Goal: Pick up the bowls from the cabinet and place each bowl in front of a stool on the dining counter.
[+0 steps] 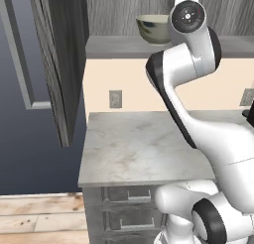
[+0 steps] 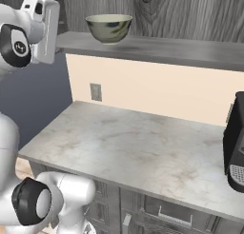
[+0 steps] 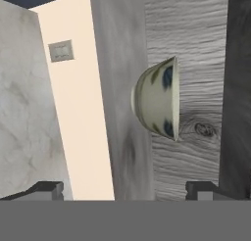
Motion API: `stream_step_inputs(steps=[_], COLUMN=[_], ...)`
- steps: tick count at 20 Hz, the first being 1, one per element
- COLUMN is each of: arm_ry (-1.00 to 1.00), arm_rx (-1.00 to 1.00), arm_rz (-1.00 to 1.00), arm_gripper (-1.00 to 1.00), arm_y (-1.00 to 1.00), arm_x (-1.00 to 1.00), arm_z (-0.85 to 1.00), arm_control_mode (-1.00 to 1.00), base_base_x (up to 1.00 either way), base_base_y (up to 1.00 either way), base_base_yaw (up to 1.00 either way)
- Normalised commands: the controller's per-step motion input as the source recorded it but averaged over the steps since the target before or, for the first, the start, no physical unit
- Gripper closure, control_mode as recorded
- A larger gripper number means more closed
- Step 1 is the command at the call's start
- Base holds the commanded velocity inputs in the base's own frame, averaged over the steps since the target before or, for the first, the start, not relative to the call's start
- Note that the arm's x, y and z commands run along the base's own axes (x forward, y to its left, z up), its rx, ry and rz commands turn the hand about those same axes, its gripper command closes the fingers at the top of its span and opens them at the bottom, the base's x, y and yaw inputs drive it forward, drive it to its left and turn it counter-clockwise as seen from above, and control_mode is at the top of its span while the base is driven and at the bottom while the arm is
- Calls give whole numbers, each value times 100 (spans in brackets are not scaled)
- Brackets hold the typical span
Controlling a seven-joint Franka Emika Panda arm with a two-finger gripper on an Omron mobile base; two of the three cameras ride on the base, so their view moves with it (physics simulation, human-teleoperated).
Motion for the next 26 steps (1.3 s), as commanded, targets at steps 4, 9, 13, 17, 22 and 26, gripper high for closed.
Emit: stream_step_inputs(steps=[4,9,13,17,22,26], arm_ry=[0,0,6,7,7,2], arm_rx=[0,0,0,0,0,0], arm_rz=[2,1,0,0,0,0], arm_gripper=[-100,-100,-100,-100,-100,-100], arm_y=[0,-1,-13,-25,-9,0], arm_x=[46,44,38,40,36,30], arm_z=[0,0,0,-4,0,0], arm_control_mode=[-100,-100,-100,-100,-100,-100], base_base_x=[0,0,0,0,0,0], base_base_y=[0,0,0,0,0,0], base_base_yaw=[0,0,0,0,0,0])
